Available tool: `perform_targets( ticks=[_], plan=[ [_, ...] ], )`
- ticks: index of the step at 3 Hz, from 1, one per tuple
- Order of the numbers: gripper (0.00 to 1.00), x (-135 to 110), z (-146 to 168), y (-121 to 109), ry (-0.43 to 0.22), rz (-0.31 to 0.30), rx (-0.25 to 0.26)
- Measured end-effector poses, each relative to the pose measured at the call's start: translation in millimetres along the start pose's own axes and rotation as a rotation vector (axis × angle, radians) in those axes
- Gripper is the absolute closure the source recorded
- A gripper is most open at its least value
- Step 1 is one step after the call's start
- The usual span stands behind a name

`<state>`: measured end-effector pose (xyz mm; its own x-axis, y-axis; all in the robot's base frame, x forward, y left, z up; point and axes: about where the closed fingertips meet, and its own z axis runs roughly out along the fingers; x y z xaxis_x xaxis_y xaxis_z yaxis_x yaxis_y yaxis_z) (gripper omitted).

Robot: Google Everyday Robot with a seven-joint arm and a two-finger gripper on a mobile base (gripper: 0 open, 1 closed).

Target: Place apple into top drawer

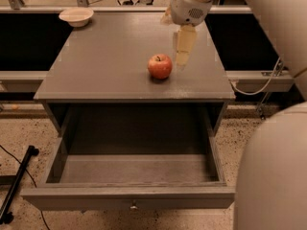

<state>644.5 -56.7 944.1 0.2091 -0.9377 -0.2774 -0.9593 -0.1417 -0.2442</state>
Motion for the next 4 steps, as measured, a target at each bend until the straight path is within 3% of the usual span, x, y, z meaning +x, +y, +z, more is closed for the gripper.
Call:
perform_targets(
  ticks=[1,2,4],
  plan=[
    [0.00,-9.9,45.8,-9.6,0.020,-0.026,-0.046],
    [0.00,-10.9,71.8,-14.3,0.040,-0.023,-0.064],
    [0.48,-11.2,104.6,-22.6,0.115,-0.028,-0.054]
  ],
)
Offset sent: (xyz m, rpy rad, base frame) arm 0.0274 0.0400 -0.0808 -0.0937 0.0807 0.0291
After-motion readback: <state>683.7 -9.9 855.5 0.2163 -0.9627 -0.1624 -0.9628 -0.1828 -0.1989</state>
